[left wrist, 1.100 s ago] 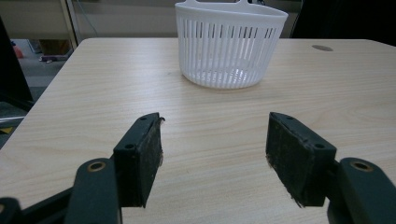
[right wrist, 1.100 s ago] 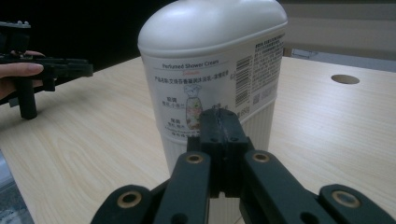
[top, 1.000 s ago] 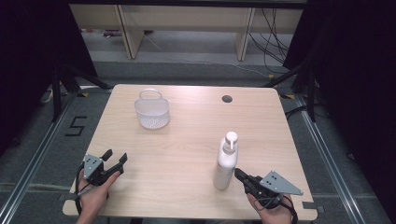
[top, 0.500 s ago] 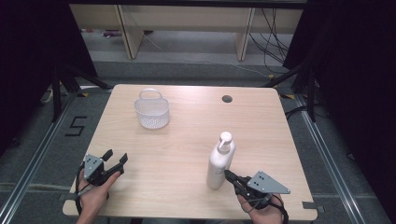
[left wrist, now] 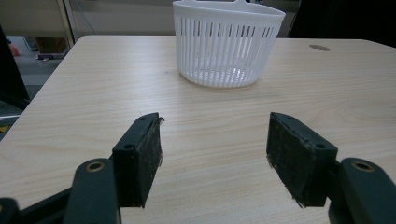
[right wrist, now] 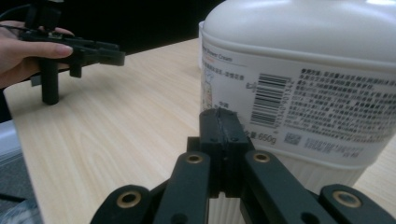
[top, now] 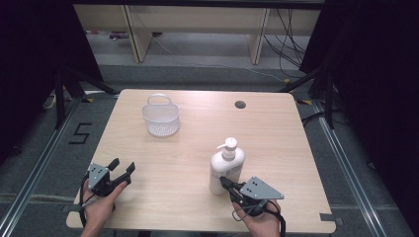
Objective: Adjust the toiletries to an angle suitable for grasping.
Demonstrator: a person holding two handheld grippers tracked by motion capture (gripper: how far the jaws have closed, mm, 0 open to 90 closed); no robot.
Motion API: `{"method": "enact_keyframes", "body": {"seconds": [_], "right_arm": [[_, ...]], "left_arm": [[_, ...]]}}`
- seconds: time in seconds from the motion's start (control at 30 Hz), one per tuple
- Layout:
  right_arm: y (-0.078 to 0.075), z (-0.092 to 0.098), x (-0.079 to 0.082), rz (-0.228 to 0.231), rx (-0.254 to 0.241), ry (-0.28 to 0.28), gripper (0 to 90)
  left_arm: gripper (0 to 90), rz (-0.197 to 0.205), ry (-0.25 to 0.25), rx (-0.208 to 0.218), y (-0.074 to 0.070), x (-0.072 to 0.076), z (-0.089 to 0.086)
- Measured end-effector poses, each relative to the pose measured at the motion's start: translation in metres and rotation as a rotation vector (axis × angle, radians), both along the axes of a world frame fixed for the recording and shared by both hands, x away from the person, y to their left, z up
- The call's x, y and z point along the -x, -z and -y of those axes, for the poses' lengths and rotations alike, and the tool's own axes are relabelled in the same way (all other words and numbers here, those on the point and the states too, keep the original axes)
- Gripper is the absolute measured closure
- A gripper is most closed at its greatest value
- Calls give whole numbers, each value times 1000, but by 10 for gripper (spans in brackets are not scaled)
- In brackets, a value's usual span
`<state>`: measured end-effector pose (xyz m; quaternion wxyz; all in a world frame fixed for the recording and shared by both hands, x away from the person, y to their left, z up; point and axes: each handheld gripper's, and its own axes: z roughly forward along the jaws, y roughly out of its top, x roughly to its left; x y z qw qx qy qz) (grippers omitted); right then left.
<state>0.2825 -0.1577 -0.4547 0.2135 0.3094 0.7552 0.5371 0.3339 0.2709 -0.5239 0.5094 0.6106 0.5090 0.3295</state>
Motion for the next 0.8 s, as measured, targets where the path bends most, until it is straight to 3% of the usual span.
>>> {"method": "enact_keyframes", "body": {"seconds": [0.03, 0.17, 0.2, 0.33, 0.43, 0.47, 0.53, 0.67, 0.77, 0.8], "right_arm": [[0, -2, -3, 21, 4, 0, 900], [0, -11, -12, 37, 11, 34, 900], [1, -13, -13, 18, -6, 31, 900], [1, -18, -19, 16, 0, 66, 900], [2, -20, -21, 6, -7, 64, 900], [2, -20, -22, 28, 4, 66, 900], [2, -21, -22, 1, 2, 71, 900], [3, -21, -23, 11, 3, 69, 899], [2, -20, -20, 12, -9, 42, 850], [-2, -16, -15, 30, -10, 46, 791]], "left_arm": [[347, 1, 1, 1, 0, 0, 0], [347, 2, 2, 0, 0, 0, 0], [348, 2, 3, 0, 0, 0, 0], [347, 10, 5, 8, 1, 0, 0], [347, 8, 6, 7, 0, 0, 0], [347, 6, 5, 8, 0, 0, 0], [347, 11, 7, 9, 1, 0, 0], [348, 13, 6, 9, 1, 0, 0], [348, 10, 6, 12, 1, 0, 0], [348, 3, 4, 8, 0, 0, 0]]}}
